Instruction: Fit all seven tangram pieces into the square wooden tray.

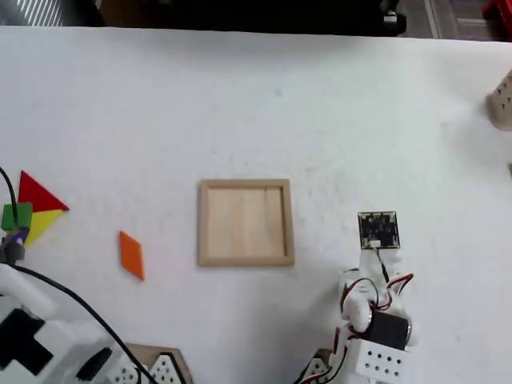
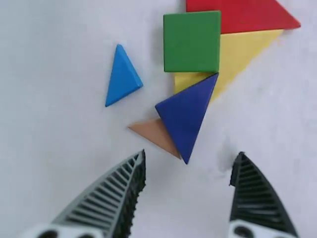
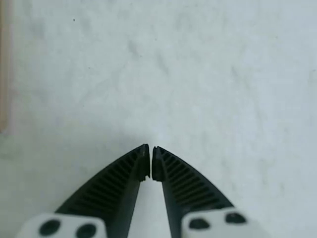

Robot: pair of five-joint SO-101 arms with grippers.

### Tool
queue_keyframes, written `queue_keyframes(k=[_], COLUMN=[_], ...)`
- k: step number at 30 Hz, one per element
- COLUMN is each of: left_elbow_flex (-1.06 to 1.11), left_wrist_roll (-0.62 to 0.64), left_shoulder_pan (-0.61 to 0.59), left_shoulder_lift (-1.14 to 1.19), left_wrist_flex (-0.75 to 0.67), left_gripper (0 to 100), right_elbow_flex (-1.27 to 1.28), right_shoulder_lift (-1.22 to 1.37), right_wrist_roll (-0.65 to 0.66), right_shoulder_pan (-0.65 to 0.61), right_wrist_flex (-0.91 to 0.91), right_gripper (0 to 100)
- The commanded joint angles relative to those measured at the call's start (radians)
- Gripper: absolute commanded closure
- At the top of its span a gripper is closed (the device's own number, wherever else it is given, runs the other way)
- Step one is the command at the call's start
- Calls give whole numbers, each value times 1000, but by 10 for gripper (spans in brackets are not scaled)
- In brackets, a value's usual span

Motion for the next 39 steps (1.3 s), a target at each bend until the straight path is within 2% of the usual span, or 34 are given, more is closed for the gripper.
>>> queue_keyframes(k=[1,11,20,25,28,32,39], left_elbow_flex=[-66,-58,-57,-64,-58,-57,-83], left_wrist_roll=[-15,-8,-6,-6,-9,-8,-8], left_shoulder_pan=[18,24,85,81,81,87,119], left_shoulder_lift=[85,193,309,318,318,318,318], left_wrist_flex=[-77,-244,-239,-242,-239,-222,-26], left_gripper=[722,722,722,723,785,885,894], right_elbow_flex=[6,6,6,6,6,6,6], right_shoulder_lift=[-1,-1,-1,-1,-1,-1,-1], right_wrist_roll=[14,14,14,14,14,14,14], right_shoulder_pan=[10,10,10,10,10,10,10], right_wrist_flex=[-21,-21,-21,-21,-21,-21,-21], right_gripper=[981,981,981,981,981,981,981])
